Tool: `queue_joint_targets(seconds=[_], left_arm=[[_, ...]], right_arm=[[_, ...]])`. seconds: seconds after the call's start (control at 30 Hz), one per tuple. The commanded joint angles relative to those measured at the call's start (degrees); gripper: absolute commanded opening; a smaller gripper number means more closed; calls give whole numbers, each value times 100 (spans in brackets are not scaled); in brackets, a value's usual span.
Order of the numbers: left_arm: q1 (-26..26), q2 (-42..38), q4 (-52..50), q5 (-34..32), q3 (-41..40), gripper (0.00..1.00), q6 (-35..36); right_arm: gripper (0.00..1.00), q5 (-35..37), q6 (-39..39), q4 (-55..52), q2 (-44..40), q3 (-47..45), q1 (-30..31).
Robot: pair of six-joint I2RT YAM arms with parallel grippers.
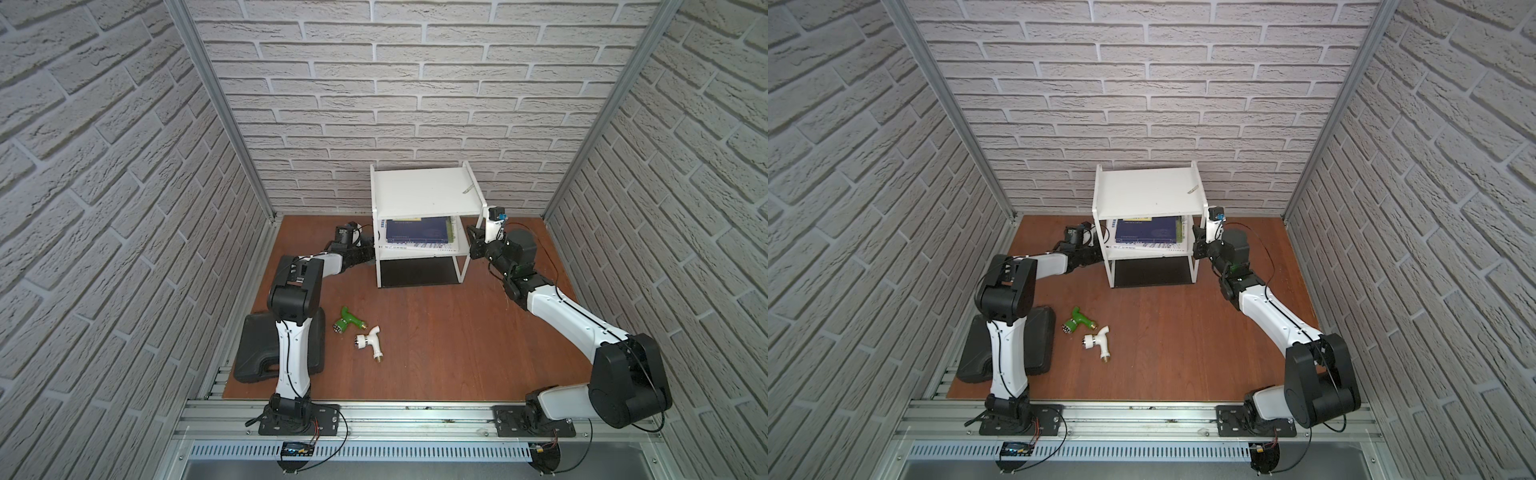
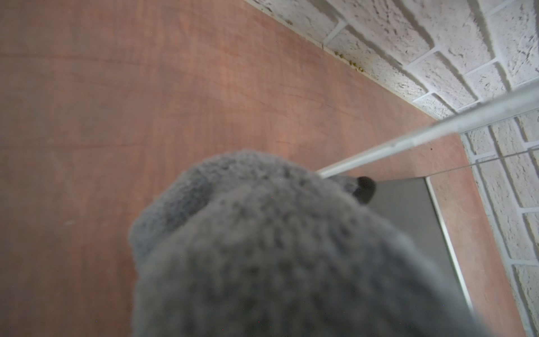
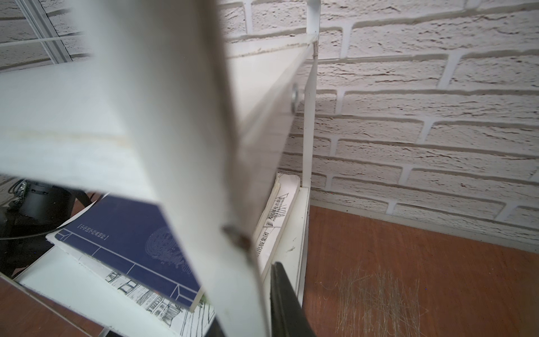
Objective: Wipe the bookshelf clean with a cloth
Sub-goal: Wipe the dust from the shelf.
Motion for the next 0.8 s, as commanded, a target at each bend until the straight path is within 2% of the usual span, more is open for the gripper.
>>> queue_joint_targets(seconds=[0.0, 0.1, 0.17, 0.23, 0.33, 0.4, 0.53, 0.6, 0.67, 0.7, 0.77], left_arm=[[109, -422, -289, 59, 44, 0, 39], [132, -509, -718, 183, 424, 0, 130], [62, -439, -858, 393, 289, 0, 27], [-42, -605, -415, 595, -277, 0, -234], [-105, -1096, 729, 991, -1599, 0, -813], [-94, -1431, 1090, 1171, -2298, 0, -989], [130, -2737, 867, 593, -3470, 0, -807], [222, -3624, 95, -23, -3749, 0, -480], [166, -4479, -978, -468, -3677, 0, -124], [114, -4838, -1370, -456, -3561, 0, -18], [-129, -5449, -1972, -488, -3187, 0, 226]], right_arm=[[3, -646, 1361, -645, 296, -147, 181], [3, -582, 1446, -542, 323, -149, 198], [3, -524, 1495, -538, 350, -157, 224], [3, -461, 1541, -570, 354, -185, 228], [3, -402, 1569, -592, 374, -223, 237], [3, -408, 1588, -623, 401, -209, 236], [3, -432, 1712, -491, 400, -250, 245], [3, -544, 1779, -262, 361, -328, 243], [9, -677, 1733, -65, 285, -392, 245], [15, -656, 1663, -70, 190, -393, 239], [35, -499, 1441, -210, -9, -360, 226]])
